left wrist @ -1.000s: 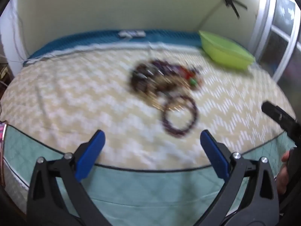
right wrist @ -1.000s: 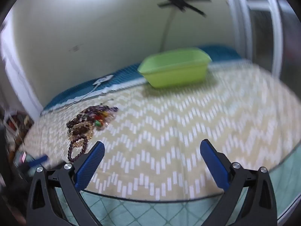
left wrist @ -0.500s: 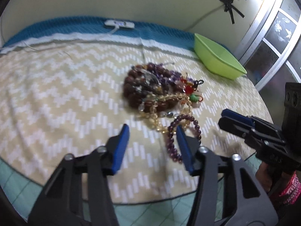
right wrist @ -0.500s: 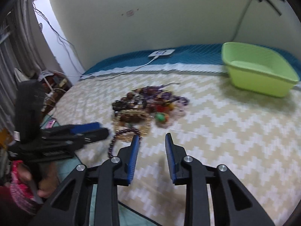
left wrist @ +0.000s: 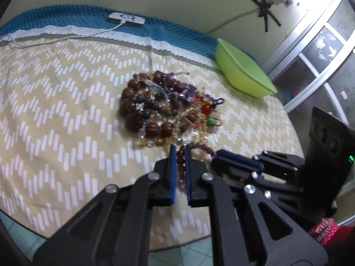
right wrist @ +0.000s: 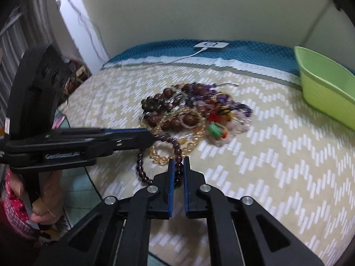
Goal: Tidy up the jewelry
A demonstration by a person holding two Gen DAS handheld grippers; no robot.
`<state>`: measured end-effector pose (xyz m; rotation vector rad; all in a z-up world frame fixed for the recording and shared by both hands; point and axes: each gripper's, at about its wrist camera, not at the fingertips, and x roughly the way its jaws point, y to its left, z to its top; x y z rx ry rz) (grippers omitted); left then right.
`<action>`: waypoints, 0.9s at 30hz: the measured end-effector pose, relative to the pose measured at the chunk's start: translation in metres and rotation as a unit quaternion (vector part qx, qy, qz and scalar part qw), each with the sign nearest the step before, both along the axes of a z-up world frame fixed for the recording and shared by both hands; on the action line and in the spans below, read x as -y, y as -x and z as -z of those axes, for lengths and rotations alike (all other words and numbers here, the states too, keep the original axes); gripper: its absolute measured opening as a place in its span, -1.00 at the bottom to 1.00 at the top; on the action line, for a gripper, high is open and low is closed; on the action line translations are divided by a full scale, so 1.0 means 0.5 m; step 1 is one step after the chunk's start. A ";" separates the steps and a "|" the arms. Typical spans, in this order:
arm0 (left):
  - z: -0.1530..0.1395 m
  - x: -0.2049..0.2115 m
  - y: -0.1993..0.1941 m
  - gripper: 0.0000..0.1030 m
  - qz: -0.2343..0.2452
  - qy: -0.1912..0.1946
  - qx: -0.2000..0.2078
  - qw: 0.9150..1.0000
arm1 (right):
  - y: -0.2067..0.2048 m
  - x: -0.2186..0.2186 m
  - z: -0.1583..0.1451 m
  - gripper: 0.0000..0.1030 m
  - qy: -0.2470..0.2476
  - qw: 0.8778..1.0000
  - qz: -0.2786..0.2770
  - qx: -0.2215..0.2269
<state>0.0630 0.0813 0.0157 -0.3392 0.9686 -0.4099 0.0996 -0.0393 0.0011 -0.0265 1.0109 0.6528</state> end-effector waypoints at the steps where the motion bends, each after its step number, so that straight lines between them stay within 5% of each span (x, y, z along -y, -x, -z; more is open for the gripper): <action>1: -0.008 -0.005 0.009 -0.87 0.002 0.005 0.006 1.000 | 0.003 0.011 -0.006 -1.00 -0.005 1.000 0.004 0.004; 6: -0.033 0.010 0.022 -0.86 0.015 -0.010 0.019 1.000 | 0.021 0.084 -0.061 -1.00 -0.040 0.998 0.025 0.032; 10: -0.025 0.027 0.000 -0.34 -0.003 -0.058 0.008 0.998 | 0.019 0.144 -0.092 -1.00 -0.038 0.995 0.065 0.059; 13: -0.012 0.029 -0.023 -0.31 -0.011 -0.069 -0.002 0.998 | 0.016 0.183 -0.094 -1.00 -0.045 0.994 0.086 0.058; 15: -0.001 0.037 -0.038 -0.36 -0.010 -0.080 -0.009 0.997 | 0.015 0.200 -0.094 -1.00 -0.052 0.993 0.094 0.057; 16: 0.004 0.039 -0.044 -0.73 -0.015 -0.091 -0.008 0.996 | 0.015 0.209 -0.096 -1.00 -0.059 0.992 0.098 0.056; 17: 0.004 0.040 -0.048 -0.87 -0.016 -0.100 -0.011 0.995 | 0.012 0.218 -0.098 -1.00 -0.065 0.991 0.100 0.056; 21: -0.040 0.037 -0.042 -0.87 0.002 -0.049 -0.013 0.999 | -0.005 0.249 -0.126 -1.00 -0.097 0.987 0.109 0.065; 27: -0.200 0.102 -0.093 -0.87 0.051 -0.036 0.072 0.995 | -0.065 0.323 -0.187 -1.00 -0.135 0.975 0.143 0.100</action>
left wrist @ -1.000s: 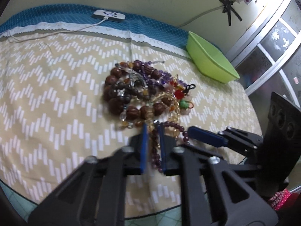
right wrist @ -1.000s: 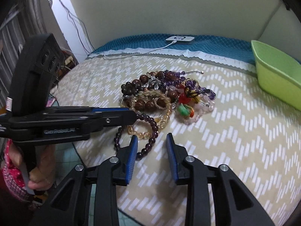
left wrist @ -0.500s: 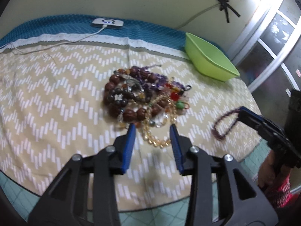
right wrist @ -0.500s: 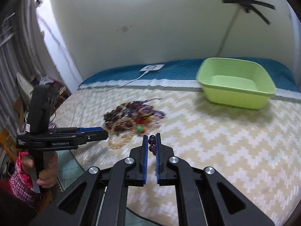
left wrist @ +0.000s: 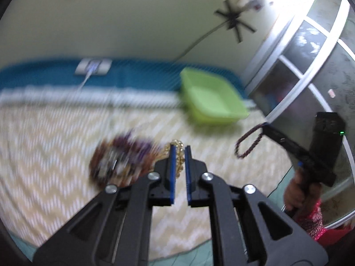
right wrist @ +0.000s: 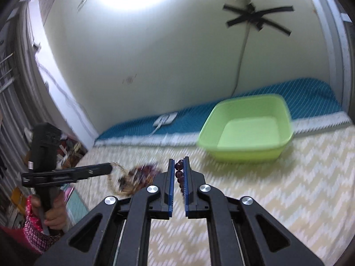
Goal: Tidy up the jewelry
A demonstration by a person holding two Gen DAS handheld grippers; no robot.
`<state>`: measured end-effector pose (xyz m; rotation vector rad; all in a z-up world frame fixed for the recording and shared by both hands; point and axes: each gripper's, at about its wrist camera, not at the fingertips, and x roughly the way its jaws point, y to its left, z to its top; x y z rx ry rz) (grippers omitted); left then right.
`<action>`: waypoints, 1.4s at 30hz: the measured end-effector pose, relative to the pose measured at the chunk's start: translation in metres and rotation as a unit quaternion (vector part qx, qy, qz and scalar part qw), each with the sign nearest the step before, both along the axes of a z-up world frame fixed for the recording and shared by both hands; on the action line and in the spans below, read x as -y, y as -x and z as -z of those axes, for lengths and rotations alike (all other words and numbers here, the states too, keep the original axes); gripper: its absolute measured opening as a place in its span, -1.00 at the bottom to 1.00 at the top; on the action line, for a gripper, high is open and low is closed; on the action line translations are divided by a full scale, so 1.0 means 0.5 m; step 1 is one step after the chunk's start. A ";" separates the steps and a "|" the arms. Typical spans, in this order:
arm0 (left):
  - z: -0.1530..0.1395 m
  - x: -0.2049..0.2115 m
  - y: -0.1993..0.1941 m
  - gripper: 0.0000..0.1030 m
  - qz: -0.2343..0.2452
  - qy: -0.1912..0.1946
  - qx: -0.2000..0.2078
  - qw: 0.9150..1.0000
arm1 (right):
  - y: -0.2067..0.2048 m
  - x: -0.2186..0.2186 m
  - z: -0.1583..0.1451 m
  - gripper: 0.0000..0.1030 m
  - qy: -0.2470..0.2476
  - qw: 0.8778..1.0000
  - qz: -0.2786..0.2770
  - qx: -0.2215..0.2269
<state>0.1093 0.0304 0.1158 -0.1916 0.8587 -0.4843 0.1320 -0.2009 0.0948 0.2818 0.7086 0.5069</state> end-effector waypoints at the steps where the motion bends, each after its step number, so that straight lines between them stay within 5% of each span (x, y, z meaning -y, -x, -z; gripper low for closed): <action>1: -0.016 0.021 -0.010 -0.87 0.007 -0.003 0.010 1.000 | -0.009 0.009 -0.006 -1.00 -0.002 1.000 0.005 0.005; 7: -0.066 0.159 -0.126 -0.87 0.067 0.008 0.041 0.997 | -0.098 0.079 -0.005 -1.00 -0.014 0.998 0.054 0.001; 12: 0.001 0.251 -0.228 -0.87 0.079 0.006 0.012 0.997 | -0.153 0.115 0.044 -1.00 -0.004 0.997 0.070 -0.021; 16: 0.076 0.296 -0.286 -0.87 0.056 -0.056 -0.047 0.996 | -0.171 0.126 0.070 -1.00 -0.007 0.996 0.085 -0.040; 18: 0.062 0.265 -0.267 -0.86 0.059 -0.037 -0.038 0.997 | -0.161 0.132 0.061 -0.94 -0.025 0.996 0.081 -0.034; 20: 0.028 0.221 -0.236 -0.86 0.049 -0.034 -0.007 0.998 | -0.126 0.135 0.039 -0.39 -0.039 0.995 0.089 0.006; 23: -0.030 0.115 -0.163 -0.86 0.016 -0.018 0.047 0.999 | -0.077 0.120 0.009 -0.12 -0.050 0.993 0.085 0.058; 27: -0.036 -0.022 -0.064 -0.86 -0.046 -0.033 0.074 0.996 | -0.024 0.047 0.016 -0.12 -0.034 0.998 0.023 0.051; 32: 0.038 -0.123 0.018 -0.86 -0.104 -0.051 0.038 0.993 | 0.005 -0.043 0.085 -0.30 -0.020 0.999 -0.021 -0.018; 35: 0.089 -0.156 0.051 -0.86 -0.119 -0.050 0.014 0.992 | 0.016 -0.096 0.130 -0.50 -0.003 0.997 -0.044 -0.061; 42: 0.185 -0.154 0.083 -0.86 -0.111 -0.041 -0.037 0.992 | 0.003 -0.190 0.157 -0.55 0.029 0.992 -0.079 -0.094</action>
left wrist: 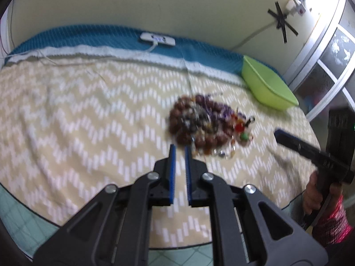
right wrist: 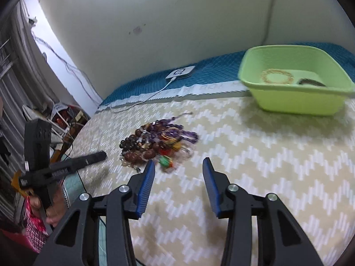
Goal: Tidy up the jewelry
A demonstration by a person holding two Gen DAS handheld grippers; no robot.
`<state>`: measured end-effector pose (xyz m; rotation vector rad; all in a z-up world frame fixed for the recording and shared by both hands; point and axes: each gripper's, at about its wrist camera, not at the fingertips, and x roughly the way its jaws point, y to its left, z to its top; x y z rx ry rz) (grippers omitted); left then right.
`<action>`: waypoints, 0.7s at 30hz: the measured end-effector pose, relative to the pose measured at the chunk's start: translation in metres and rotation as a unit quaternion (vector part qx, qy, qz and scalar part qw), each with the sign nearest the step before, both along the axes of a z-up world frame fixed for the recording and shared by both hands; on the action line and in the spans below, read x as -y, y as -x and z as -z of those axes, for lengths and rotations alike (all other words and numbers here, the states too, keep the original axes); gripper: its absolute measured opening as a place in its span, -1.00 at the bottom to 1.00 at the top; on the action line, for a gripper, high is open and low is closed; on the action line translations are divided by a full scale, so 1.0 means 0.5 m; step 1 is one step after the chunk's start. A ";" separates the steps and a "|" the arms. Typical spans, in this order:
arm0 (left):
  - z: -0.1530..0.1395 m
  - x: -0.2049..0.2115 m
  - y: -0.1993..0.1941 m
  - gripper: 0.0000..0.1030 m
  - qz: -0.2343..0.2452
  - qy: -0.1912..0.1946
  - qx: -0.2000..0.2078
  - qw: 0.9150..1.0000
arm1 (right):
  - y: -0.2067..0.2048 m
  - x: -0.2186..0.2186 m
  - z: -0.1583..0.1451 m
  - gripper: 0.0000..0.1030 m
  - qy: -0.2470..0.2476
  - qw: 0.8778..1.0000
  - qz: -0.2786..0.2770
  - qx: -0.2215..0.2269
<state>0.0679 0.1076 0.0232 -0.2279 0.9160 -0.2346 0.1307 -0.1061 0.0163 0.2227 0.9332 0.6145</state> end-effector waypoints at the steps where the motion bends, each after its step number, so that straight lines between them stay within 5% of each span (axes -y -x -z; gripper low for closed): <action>1: 0.005 0.010 0.001 -0.86 0.005 0.001 -0.001 1.000 | -0.008 -0.016 -0.002 -0.55 0.006 1.000 -0.005 0.003; 6: 0.005 0.056 0.005 -0.86 0.032 -0.013 0.009 0.999 | -0.060 -0.059 0.014 -0.55 0.012 1.000 -0.015 -0.011; 8: 0.004 0.067 0.003 -0.86 0.042 -0.016 0.012 0.999 | -0.080 -0.064 0.029 -1.00 0.012 0.999 -0.022 -0.029; 10: 0.000 0.074 -0.002 -0.86 0.048 -0.018 0.015 0.999 | -0.090 -0.049 0.041 -1.00 -0.013 0.998 -0.013 -0.053; 18: -0.037 0.141 -0.088 -0.86 0.096 -0.040 0.037 0.994 | -0.049 0.080 0.016 -1.00 -0.076 0.995 0.055 -0.032; 21: -0.040 0.180 -0.125 -0.64 0.115 -0.053 0.040 0.991 | -0.048 0.111 0.042 -1.00 -0.085 0.993 0.071 -0.049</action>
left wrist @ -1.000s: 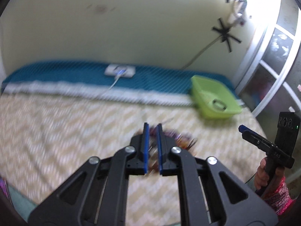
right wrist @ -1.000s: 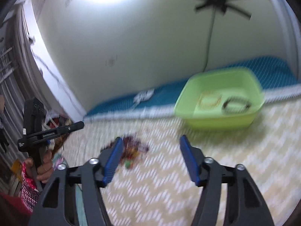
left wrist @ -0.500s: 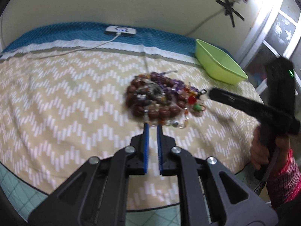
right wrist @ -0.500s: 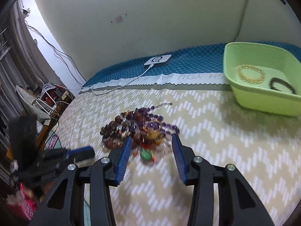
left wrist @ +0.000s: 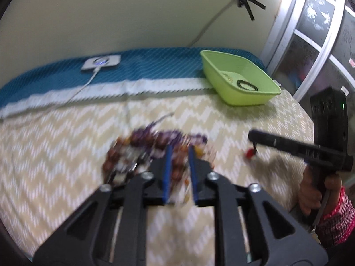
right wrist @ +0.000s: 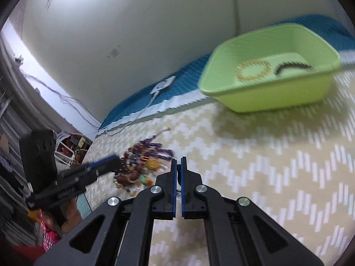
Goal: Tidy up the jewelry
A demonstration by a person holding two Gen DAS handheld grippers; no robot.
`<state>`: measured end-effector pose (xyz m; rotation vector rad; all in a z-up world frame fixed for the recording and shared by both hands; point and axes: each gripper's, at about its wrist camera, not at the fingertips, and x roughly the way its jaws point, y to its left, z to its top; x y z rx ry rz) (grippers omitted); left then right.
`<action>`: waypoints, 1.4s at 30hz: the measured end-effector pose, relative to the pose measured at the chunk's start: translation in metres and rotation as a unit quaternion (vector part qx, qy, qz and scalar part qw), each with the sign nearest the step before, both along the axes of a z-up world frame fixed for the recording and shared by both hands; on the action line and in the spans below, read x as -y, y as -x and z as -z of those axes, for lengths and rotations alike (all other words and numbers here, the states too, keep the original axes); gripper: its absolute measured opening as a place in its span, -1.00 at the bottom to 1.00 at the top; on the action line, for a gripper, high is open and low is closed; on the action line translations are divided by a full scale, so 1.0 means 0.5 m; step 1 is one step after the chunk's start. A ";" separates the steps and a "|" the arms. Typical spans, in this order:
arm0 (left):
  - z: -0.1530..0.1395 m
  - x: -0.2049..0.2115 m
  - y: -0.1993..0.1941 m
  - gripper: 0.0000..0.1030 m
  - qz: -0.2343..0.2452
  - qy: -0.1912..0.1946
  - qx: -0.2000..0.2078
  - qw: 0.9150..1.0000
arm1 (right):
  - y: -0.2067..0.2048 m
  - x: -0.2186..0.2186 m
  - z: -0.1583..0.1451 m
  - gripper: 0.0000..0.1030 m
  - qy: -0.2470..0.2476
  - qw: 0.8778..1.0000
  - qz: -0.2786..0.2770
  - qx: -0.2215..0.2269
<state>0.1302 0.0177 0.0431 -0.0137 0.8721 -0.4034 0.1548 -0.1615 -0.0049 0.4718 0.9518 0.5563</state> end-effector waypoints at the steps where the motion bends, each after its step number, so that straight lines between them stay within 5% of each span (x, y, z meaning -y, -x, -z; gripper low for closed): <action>1: 0.002 0.014 -0.013 -0.64 0.010 -0.005 -0.002 1.000 | -0.002 0.005 0.005 -1.00 -0.009 1.000 0.002 -0.007; 4: 0.024 0.044 -0.060 -0.65 0.030 -0.022 -0.030 0.999 | -0.006 0.019 0.005 -1.00 -0.032 0.999 0.007 -0.006; 6: 0.039 0.045 -0.085 -0.95 0.026 -0.023 -0.051 0.998 | -0.011 0.020 0.009 -1.00 -0.047 0.999 0.004 -0.014; 16: -0.017 0.011 -0.102 -0.96 0.037 0.114 -0.083 0.989 | -0.026 0.091 0.031 -1.00 -0.182 0.982 0.029 -0.050; 26: -0.103 0.130 -0.175 -0.95 0.076 0.126 -0.052 0.988 | -0.091 0.151 -0.124 -1.00 -0.092 0.992 0.059 0.061; 30: -0.100 0.200 -0.227 -0.95 0.081 0.117 -0.051 0.988 | -0.142 0.179 -0.138 -1.00 -0.050 0.991 0.086 0.085; 33: -0.064 0.258 -0.276 -0.57 0.063 0.093 -0.077 0.991 | -0.171 0.194 -0.124 -1.00 -0.011 0.990 0.110 0.086; 36: -0.064 0.261 -0.275 -0.56 0.056 0.092 -0.083 0.991 | -0.159 0.195 -0.127 -1.00 -0.011 0.990 0.108 0.087; 38: -0.089 0.242 -0.251 -0.56 0.055 0.100 -0.055 0.992 | -0.120 0.189 -0.136 -0.41 0.009 0.984 0.121 0.131; 42: -0.131 0.184 -0.165 -0.56 0.050 0.099 0.011 0.994 | -0.046 0.169 -0.165 -0.24 0.044 0.975 0.137 0.167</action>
